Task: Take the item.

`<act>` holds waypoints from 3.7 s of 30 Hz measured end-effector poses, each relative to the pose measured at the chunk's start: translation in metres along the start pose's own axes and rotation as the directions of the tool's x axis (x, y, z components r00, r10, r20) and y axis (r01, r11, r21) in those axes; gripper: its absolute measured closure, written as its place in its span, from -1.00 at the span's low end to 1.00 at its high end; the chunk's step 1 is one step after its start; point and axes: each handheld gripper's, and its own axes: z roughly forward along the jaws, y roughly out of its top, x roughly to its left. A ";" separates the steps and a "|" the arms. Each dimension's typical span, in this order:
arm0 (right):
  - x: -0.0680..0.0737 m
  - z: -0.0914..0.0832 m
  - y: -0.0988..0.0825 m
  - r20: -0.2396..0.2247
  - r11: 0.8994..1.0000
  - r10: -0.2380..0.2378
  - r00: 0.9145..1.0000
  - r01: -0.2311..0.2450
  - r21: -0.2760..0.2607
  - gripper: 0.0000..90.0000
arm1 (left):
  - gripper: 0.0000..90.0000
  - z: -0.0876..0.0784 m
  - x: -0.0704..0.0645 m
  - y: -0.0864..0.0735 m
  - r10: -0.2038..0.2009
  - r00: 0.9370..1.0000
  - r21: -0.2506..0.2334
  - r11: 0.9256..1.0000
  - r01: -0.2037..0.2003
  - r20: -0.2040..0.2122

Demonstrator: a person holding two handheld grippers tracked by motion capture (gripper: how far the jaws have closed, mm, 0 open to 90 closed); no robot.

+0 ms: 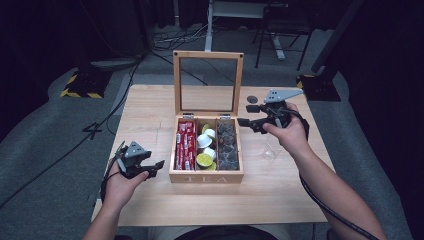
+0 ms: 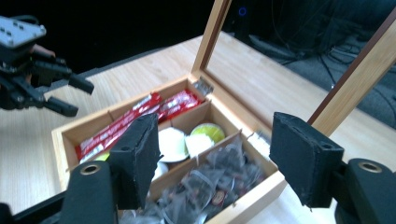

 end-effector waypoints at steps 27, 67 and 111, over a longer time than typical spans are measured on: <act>0.014 0.065 -0.044 -0.008 0.973 0.004 1.000 -0.002 0.230 0.25 | -0.26 0.026 0.012 -0.027 0.006 0.998 0.142 0.990 0.004 -0.069; 0.012 0.092 -0.048 0.024 0.963 -0.039 0.999 0.031 0.266 0.76 | -0.45 0.039 0.010 -0.034 0.046 0.997 0.073 0.996 -0.042 -0.055; -0.004 -0.041 -0.032 0.141 0.999 -0.034 0.989 0.028 0.044 0.76 | -0.40 0.036 0.020 -0.035 0.061 0.998 0.073 0.996 -0.059 -0.030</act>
